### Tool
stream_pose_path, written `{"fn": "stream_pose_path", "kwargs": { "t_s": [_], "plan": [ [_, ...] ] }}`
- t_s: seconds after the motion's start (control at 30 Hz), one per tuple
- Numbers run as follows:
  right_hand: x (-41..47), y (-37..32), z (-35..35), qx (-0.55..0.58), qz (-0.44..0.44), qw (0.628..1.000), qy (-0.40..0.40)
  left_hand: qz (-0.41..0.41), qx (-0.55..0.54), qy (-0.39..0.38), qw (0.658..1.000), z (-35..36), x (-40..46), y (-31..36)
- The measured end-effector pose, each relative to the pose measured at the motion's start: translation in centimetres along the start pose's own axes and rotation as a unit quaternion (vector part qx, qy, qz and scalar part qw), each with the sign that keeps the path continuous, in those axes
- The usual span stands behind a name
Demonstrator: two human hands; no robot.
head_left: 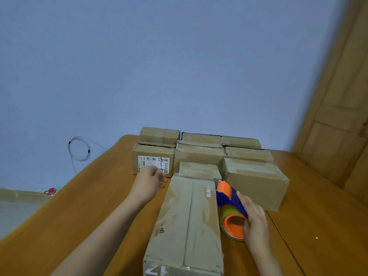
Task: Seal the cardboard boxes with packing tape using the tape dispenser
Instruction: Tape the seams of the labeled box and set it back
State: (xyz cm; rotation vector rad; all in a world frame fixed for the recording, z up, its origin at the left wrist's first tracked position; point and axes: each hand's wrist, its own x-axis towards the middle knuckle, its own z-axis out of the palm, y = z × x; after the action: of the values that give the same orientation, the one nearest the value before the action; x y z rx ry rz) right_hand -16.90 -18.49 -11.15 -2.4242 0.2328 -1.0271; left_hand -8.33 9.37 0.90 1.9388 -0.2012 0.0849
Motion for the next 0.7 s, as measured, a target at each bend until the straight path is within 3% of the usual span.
{"fn": "stream_pose_path", "kwargs": {
  "t_s": [0.1, 0.2, 0.7],
  "plan": [
    [0.1, -0.4, 0.0, 0.002, 0.004, 1.0, -0.009, 0.019, 0.12, -0.123, 0.985, 0.2, -1.0, 3.4],
    [-0.3, -0.3, -0.1, -0.01, -0.011, 1.0, -0.012, -0.007, 0.194, -0.185, 0.963, 1.7, -0.9, 5.2],
    [-2.3, -3.0, 0.0, -0.055, -0.075, 0.996, 0.005, -0.049, 0.407, -0.227, 0.883, 6.0, 2.5, 5.8]
  ]
}}
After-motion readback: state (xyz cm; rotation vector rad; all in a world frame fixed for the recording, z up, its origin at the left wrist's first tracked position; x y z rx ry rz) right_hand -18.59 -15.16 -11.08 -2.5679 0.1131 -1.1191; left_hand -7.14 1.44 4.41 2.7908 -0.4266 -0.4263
